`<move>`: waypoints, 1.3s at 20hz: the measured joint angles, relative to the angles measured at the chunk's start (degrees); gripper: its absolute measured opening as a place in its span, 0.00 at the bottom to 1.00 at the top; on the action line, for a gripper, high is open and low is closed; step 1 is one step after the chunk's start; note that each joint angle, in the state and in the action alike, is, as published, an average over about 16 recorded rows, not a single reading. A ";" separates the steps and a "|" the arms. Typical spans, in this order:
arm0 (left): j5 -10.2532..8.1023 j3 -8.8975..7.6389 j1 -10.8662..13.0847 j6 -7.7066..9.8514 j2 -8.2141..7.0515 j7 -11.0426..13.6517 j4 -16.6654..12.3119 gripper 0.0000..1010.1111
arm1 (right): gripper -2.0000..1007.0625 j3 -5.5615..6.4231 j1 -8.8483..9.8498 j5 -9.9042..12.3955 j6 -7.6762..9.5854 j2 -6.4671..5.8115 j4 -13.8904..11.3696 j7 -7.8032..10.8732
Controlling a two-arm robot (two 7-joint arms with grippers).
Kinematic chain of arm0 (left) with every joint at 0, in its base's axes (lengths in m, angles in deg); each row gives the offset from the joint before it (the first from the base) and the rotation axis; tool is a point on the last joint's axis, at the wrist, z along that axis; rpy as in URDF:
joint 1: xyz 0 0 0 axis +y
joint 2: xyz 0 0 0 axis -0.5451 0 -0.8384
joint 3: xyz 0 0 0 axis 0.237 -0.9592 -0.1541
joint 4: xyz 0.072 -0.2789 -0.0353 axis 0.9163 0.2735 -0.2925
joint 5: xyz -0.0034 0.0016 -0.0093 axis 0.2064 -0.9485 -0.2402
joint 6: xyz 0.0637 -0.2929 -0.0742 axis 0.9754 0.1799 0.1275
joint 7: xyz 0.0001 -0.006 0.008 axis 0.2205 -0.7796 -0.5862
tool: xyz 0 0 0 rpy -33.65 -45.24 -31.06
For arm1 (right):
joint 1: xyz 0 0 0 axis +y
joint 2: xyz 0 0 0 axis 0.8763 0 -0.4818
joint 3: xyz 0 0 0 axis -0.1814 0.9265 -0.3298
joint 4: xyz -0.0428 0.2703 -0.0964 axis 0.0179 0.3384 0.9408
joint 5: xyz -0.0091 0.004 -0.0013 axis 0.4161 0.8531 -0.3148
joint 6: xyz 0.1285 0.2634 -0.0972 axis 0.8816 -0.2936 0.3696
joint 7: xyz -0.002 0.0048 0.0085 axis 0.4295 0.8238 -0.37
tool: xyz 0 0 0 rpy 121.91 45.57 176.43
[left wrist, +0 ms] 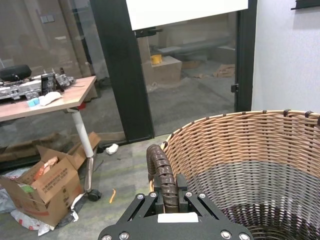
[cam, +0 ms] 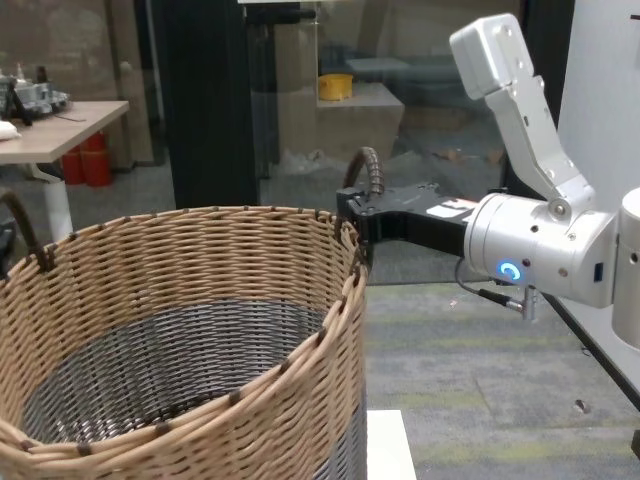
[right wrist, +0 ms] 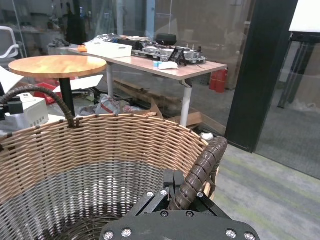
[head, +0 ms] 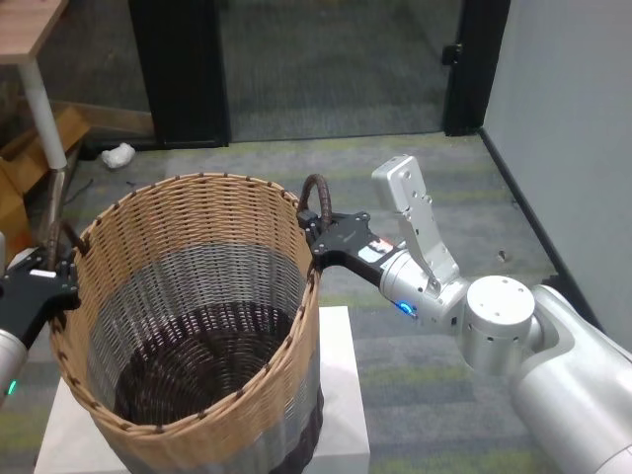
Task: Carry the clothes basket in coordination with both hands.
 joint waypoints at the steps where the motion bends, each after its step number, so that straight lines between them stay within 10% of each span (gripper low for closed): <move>1: -0.12 0.02 0.01 -0.08 -0.05 0.11 0.11 0.17 | 0.01 0.04 -0.06 0.02 -0.05 0.08 0.26 0.11; 26: -0.22 0.25 0.08 -0.26 -0.12 0.13 0.17 0.23 | 0.13 0.11 -0.07 -0.03 -0.21 0.35 0.81 0.34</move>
